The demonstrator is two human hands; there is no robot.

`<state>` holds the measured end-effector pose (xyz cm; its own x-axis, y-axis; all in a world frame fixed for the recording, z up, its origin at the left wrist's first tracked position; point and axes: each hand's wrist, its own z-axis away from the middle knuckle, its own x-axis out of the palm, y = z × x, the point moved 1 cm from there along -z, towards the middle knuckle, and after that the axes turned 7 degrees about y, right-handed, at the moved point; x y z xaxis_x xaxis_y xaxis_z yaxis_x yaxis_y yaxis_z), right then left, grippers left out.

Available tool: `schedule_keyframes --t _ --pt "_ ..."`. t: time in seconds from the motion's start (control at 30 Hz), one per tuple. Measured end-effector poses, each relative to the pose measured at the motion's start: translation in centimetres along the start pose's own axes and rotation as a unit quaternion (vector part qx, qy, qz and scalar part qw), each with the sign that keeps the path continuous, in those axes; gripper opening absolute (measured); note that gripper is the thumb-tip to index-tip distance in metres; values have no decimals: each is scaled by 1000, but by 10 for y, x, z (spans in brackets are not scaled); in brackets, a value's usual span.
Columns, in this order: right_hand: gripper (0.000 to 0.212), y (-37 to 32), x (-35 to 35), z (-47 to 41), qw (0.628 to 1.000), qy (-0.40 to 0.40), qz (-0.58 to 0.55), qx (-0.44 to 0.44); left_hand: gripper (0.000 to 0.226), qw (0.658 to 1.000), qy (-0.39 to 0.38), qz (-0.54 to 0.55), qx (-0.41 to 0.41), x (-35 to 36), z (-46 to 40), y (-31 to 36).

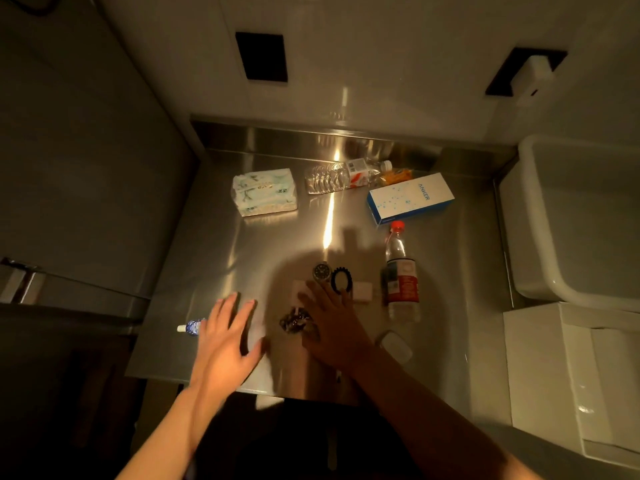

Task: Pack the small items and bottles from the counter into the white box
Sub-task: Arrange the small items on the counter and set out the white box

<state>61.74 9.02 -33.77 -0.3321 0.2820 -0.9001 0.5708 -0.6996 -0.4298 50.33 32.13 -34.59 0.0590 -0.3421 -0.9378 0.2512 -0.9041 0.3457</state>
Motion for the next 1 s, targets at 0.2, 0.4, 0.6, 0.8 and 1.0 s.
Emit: schedule_keyframes --t 0.2,0.4,0.6,0.8,1.0 --pt "79 -38 18 -18 998 -50 1 -40 75 991 -12 14 -130 -8 19 -51" --pt "79 -49 28 -25 994 -82 40 -67 79 989 -18 61 -131 5 32 -49" --pt "78 -26 15 -10 996 -68 45 -46 71 997 -2 75 -28 31 41 21" --pt "78 12 -1 14 998 -52 37 -10 88 993 -41 85 77 54 49 68" --pt "81 26 0 31 999 -41 6 14 82 990 -42 123 46 61 56 102"
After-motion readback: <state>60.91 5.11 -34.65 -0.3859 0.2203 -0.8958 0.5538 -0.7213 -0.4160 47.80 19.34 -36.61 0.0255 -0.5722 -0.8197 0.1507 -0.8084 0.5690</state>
